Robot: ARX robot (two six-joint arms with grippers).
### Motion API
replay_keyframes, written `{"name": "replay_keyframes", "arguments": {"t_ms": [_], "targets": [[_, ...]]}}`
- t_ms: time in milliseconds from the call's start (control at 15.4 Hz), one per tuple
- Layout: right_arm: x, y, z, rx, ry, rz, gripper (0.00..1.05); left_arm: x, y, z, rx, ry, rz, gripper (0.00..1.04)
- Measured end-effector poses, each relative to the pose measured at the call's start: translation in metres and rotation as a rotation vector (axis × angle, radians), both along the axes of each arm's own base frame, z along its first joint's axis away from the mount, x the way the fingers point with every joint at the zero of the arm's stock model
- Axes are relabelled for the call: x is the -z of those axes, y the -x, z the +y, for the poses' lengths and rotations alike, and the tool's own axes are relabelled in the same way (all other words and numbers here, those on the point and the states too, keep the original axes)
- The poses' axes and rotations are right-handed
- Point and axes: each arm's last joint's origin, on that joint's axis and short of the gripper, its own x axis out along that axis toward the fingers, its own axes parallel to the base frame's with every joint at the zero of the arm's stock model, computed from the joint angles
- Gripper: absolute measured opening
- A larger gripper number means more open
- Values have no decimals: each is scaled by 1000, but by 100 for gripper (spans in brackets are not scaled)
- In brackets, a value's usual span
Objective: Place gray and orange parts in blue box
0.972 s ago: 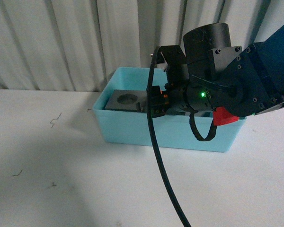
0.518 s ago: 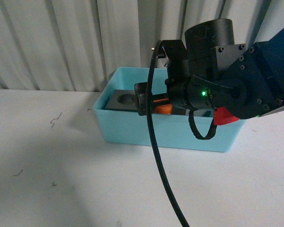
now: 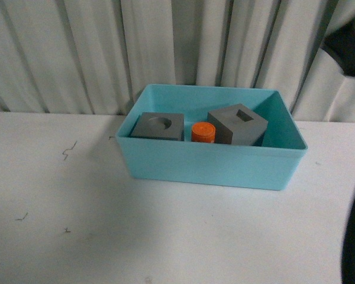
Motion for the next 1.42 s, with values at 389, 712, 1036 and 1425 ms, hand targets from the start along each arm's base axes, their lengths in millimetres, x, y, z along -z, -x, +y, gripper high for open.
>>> {"name": "replay_keyframes", "arguments": {"t_ms": [389,712,1036,1425], "targets": [[29,133,-15,230,-131,91,96,0,0,0,1,0,0,98],[41,146,-43,180,84,-263,36,0,0,0,1,0,0,98],[54,154,-56,172,119,-265,2,0,0,0,1,0,0,98],[54,161,-66,174,119,-276,2,0,0,0,1,0,0,98]]}}
